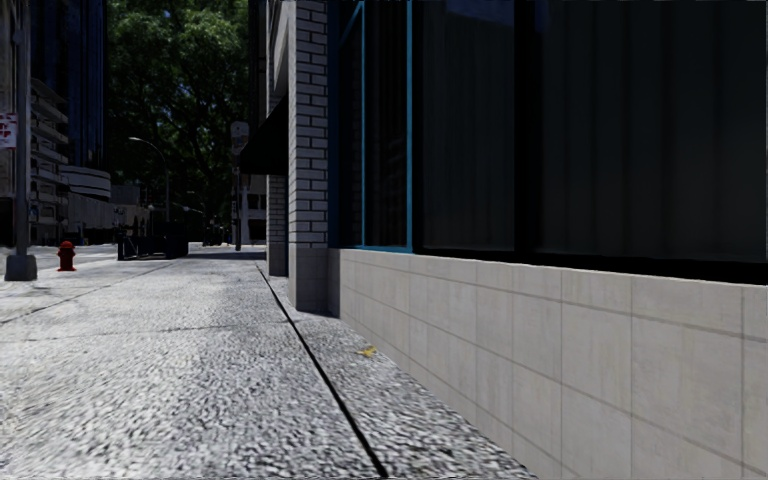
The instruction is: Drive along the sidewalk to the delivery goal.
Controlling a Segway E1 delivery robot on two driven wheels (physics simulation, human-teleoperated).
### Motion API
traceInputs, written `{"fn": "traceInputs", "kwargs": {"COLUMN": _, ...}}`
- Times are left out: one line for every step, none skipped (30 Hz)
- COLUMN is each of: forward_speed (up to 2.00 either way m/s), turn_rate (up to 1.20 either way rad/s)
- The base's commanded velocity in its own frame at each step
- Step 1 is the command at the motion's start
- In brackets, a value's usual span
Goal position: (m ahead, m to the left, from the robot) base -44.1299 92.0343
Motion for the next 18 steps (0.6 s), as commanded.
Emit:
{"fn": "traceInputs", "kwargs": {"forward_speed": 1.34, "turn_rate": 0.9}}
{"fn": "traceInputs", "kwargs": {"forward_speed": 1.34, "turn_rate": 0.9}}
{"fn": "traceInputs", "kwargs": {"forward_speed": 1.34, "turn_rate": 0.9}}
{"fn": "traceInputs", "kwargs": {"forward_speed": 1.34, "turn_rate": 0.9}}
{"fn": "traceInputs", "kwargs": {"forward_speed": 1.34, "turn_rate": 0.9}}
{"fn": "traceInputs", "kwargs": {"forward_speed": 1.34, "turn_rate": 0.9}}
{"fn": "traceInputs", "kwargs": {"forward_speed": 1.34, "turn_rate": 0.9}}
{"fn": "traceInputs", "kwargs": {"forward_speed": 1.34, "turn_rate": 0.9}}
{"fn": "traceInputs", "kwargs": {"forward_speed": 1.34, "turn_rate": 0.9}}
{"fn": "traceInputs", "kwargs": {"forward_speed": 1.34, "turn_rate": 0.9}}
{"fn": "traceInputs", "kwargs": {"forward_speed": 1.34, "turn_rate": 0.87}}
{"fn": "traceInputs", "kwargs": {"forward_speed": 1.34, "turn_rate": 0.87}}
{"fn": "traceInputs", "kwargs": {"forward_speed": 1.34, "turn_rate": 0.73}}
{"fn": "traceInputs", "kwargs": {"forward_speed": 1.34, "turn_rate": 0.0}}
{"fn": "traceInputs", "kwargs": {"forward_speed": 1.34, "turn_rate": 0.0}}
{"fn": "traceInputs", "kwargs": {"forward_speed": 1.34, "turn_rate": 0.0}}
{"fn": "traceInputs", "kwargs": {"forward_speed": 1.34, "turn_rate": 0.0}}
{"fn": "traceInputs", "kwargs": {"forward_speed": 1.34, "turn_rate": 0.0}}
